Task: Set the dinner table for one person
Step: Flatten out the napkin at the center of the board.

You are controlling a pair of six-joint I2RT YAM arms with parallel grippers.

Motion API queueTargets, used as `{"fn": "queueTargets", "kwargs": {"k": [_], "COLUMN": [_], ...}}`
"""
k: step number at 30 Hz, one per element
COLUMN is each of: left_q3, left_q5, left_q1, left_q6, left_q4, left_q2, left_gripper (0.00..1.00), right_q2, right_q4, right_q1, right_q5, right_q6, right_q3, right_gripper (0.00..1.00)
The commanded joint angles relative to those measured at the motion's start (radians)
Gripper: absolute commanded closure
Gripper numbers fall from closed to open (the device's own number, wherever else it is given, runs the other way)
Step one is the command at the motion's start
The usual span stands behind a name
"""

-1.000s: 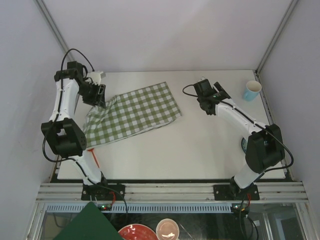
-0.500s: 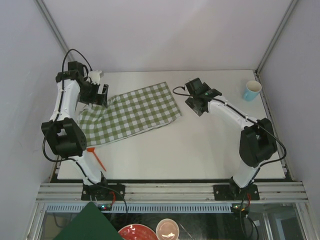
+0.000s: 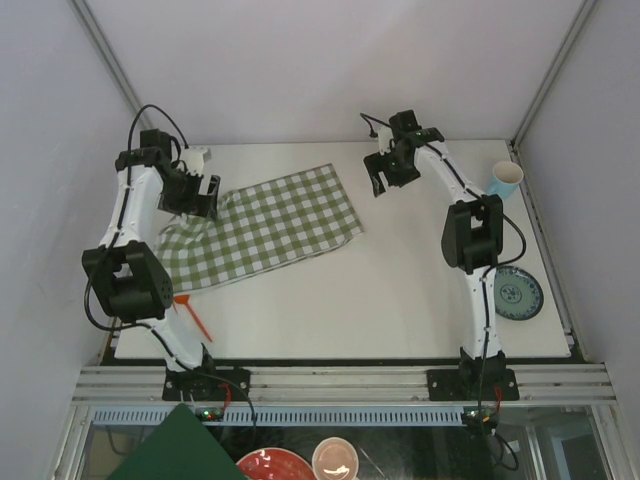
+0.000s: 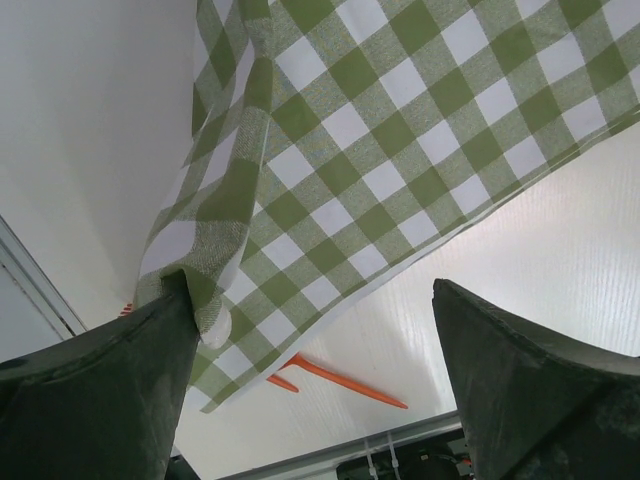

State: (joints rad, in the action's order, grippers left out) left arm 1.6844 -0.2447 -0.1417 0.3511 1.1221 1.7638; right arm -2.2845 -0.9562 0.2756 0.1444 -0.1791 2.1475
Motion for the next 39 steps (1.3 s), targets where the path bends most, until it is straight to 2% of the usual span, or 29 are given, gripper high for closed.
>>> {"fn": "queueTargets", "kwargs": {"k": [1, 4, 7, 11, 12, 14, 18, 22, 25, 29, 39], "left_q3": [-0.009, -0.007, -0.003, -0.001, -0.003, -0.002, -0.008, -0.044, -0.106, -0.138, -0.139], "left_q5": [0.02, 0.118, 0.188, 0.238, 0.256, 0.294, 0.412, 0.432, 0.554, 0.601, 0.418], "left_q1": [0.012, 0.037, 0.052, 0.064, 0.068, 0.073, 0.078, 0.08, 0.097, 0.107, 0.115], "left_q6": [0.023, 0.032, 0.041, 0.056, 0.059, 0.066, 0.083, 0.088, 0.1, 0.101, 0.077], "left_q4": [-0.024, -0.041, -0.054, -0.054, -0.058, -0.065, -0.093, -0.129, -0.197, -0.241, -0.178], "left_q2": [-0.066, -0.071, -0.078, -0.082, -0.082, -0.085, -0.096, -0.118, -0.135, -0.143, -0.131], "left_gripper": [0.0, 0.0, 0.0, 0.0, 0.0, 0.0, 0.0, 0.0, 0.0, 0.0, 0.0], "right_q2": [-0.068, -0.096, -0.106, -0.101, -0.101, -0.107, -0.118, -0.123, -0.145, -0.173, -0.261], "right_q4": [-0.128, -0.132, -0.135, -0.141, -0.139, -0.145, -0.15, -0.135, -0.135, -0.133, -0.161], "right_q1": [-0.015, -0.007, 0.0, 0.005, 0.005, 0.006, 0.016, 0.027, 0.042, 0.064, 0.111], "right_q5": [0.245, 0.265, 0.254, 0.224, 0.213, 0.205, 0.19, 0.188, 0.182, 0.188, 0.189], "right_q6": [0.095, 0.115, 0.124, 0.114, 0.113, 0.11, 0.103, 0.102, 0.097, 0.092, 0.108], "right_q3": [0.114, 0.12, 0.118, 0.105, 0.098, 0.092, 0.079, 0.07, 0.079, 0.089, 0.204], "right_gripper": [0.22, 0.26, 0.55, 0.87, 0.94, 1.0, 1.0, 1.0, 1.0, 1.0, 1.0]}}
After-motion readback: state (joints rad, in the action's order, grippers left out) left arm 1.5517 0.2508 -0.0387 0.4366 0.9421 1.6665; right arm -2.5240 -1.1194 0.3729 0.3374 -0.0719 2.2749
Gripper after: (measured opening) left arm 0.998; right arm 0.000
